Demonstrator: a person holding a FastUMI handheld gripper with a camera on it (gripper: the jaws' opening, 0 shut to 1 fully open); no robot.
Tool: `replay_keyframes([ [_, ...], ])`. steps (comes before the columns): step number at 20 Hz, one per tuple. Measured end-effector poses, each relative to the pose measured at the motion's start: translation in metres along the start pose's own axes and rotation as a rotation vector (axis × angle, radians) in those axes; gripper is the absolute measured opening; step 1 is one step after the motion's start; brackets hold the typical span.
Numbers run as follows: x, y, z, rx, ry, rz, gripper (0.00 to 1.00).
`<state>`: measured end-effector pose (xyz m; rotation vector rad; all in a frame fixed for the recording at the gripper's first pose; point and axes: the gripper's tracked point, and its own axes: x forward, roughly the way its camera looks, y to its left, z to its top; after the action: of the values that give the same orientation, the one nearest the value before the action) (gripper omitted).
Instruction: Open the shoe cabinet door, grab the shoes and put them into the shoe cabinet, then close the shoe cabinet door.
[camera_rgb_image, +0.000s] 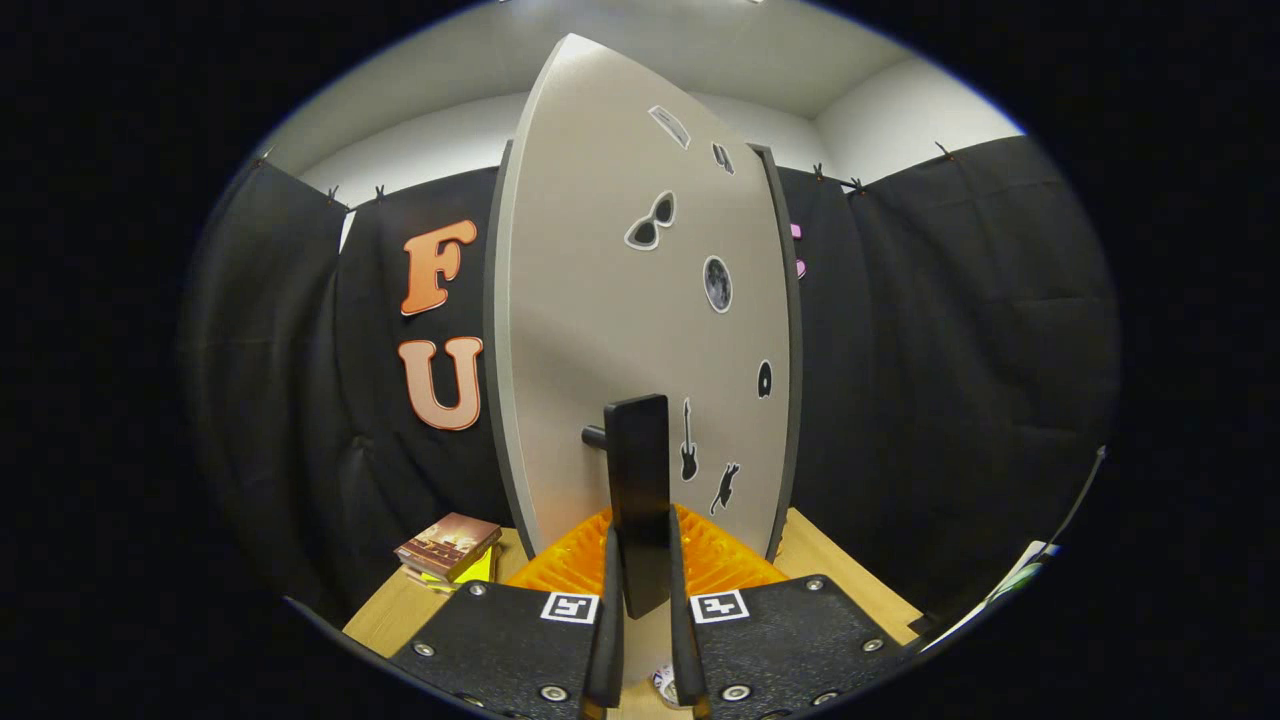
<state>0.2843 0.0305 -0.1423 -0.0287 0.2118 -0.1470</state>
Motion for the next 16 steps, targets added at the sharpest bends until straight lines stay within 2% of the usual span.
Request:
replay_keyframes([
  [7,-0.016,-0.031,0.0,0.009,-0.004,0.072,0.19],
  [9,-0.019,-0.037,0.0,0.008,-0.006,0.096,0.16],
  [16,-0.023,-0.06,0.001,0.01,-0.016,0.114,0.16],
])
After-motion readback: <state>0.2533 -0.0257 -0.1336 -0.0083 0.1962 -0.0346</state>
